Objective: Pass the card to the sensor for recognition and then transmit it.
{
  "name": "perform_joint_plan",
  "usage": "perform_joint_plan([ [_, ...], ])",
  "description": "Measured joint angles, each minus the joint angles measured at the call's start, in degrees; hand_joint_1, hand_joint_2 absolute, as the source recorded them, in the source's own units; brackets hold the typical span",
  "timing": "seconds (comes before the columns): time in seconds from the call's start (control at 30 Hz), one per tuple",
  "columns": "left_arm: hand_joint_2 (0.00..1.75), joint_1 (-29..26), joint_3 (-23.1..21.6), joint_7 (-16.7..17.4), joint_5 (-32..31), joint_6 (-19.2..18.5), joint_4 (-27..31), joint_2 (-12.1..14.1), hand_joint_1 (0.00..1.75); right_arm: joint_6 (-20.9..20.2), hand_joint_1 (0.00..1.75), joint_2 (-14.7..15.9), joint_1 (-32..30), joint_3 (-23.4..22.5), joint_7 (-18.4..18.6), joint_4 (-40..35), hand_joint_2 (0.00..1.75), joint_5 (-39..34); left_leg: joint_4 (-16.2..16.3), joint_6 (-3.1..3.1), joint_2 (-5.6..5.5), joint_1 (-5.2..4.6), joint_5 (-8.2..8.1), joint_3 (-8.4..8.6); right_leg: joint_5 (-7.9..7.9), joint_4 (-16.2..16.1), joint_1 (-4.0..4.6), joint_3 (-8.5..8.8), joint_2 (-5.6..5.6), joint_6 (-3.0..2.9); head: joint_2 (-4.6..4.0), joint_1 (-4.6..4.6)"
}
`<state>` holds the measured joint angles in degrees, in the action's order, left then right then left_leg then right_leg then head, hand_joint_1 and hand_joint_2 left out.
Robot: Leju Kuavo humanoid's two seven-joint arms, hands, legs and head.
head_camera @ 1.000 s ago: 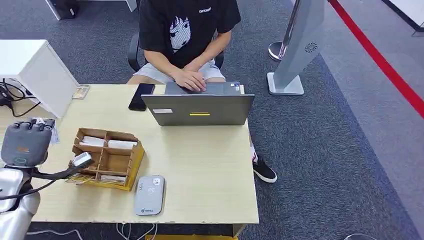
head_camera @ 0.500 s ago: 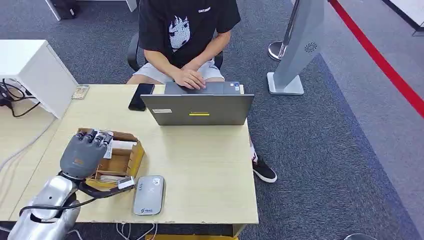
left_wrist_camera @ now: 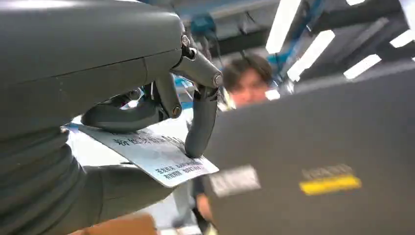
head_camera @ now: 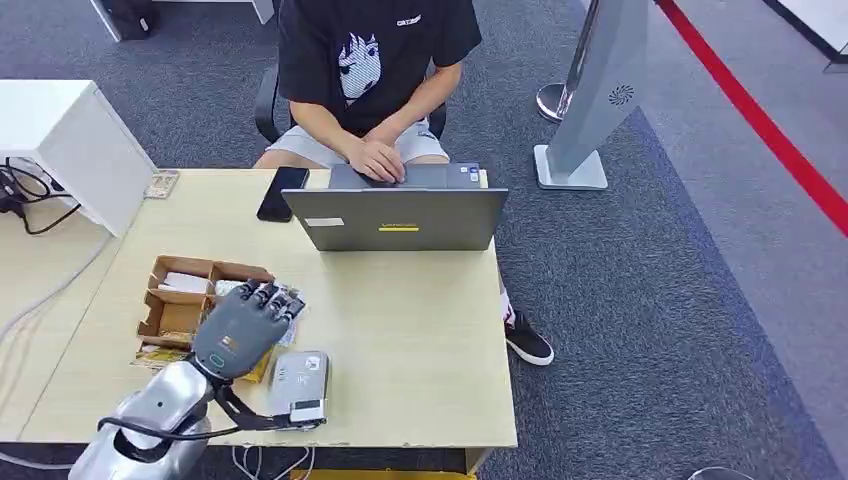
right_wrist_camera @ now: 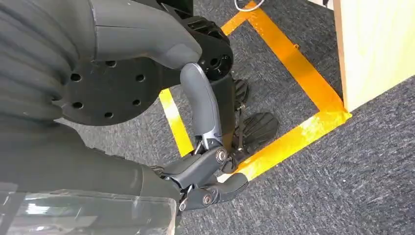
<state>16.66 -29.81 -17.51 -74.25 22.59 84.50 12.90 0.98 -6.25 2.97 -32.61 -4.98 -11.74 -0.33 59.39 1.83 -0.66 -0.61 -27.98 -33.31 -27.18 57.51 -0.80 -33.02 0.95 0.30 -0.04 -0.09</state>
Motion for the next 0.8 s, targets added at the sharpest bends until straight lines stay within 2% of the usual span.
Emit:
perform_joint_plan([
  [0.2,1.75,0.44,-3.17,-0.79,3.34,-4.67,-0.02,-0.11,1.75,-0.02,0.00,0.00,-0.01,-0.39,0.00,0.00,1.75,0.15,0.00,0.00,0.00,0.01,0.00,0.00,0.00,0.00,0.01,-0.01,0.00,0.00,0.00,0.00],
  [0.23,1.75,0.60,-3.40,-1.36,5.02,-6.66,-0.09,-0.09,1.75,-0.02,0.00,0.00,0.00,-0.48,0.00,0.00,1.75,0.15,0.00,0.00,0.00,0.01,0.00,0.00,0.00,0.00,0.01,-0.01,0.00,0.00,0.00,0.00],
  [0.33,1.75,0.87,-3.94,-4.55,14.97,-15.71,-0.96,-0.02,1.75,-0.05,0.00,0.00,0.00,-0.94,-0.07,0.00,1.75,0.24,-0.01,0.00,0.00,0.02,0.00,0.00,0.00,0.00,0.01,-0.01,0.00,0.00,0.00,0.00],
  [0.4,1.75,1.09,-3.96,-6.14,19.79,-19.16,-2.19,0.41,1.75,-0.13,0.00,0.00,0.00,-1.34,-0.09,0.00,1.75,0.40,-0.01,0.00,0.01,0.02,0.00,0.00,0.00,0.01,0.01,-0.01,0.01,0.00,0.00,0.00],
  [0.57,1.75,2.11,-4.03,-7.26,24.14,-22.96,-4.37,2.10,1.75,-0.20,0.00,0.02,-0.01,-1.68,-0.11,0.00,1.75,0.74,-0.01,0.00,0.00,0.02,0.00,0.00,0.00,0.01,0.01,-0.01,0.01,0.00,0.00,0.00],
  [0.67,1.75,2.54,-4.38,-6.80,26.45,-25.93,-4.68,3.48,1.75,-0.24,0.00,0.02,0.00,-1.79,-0.35,0.00,1.75,0.85,-0.01,0.00,0.00,0.03,0.00,-0.01,0.00,0.01,0.01,-0.01,0.01,0.00,0.00,0.00],
  [0.8,1.75,3.16,-4.68,-5.94,28.24,-27.68,-4.76,6.12,1.75,-0.39,0.00,0.04,-0.04,-2.34,-0.50,0.00,1.75,1.03,-0.01,-0.01,0.03,0.03,0.00,0.00,0.00,0.02,0.01,-0.01,0.03,0.00,0.00,0.00],
])
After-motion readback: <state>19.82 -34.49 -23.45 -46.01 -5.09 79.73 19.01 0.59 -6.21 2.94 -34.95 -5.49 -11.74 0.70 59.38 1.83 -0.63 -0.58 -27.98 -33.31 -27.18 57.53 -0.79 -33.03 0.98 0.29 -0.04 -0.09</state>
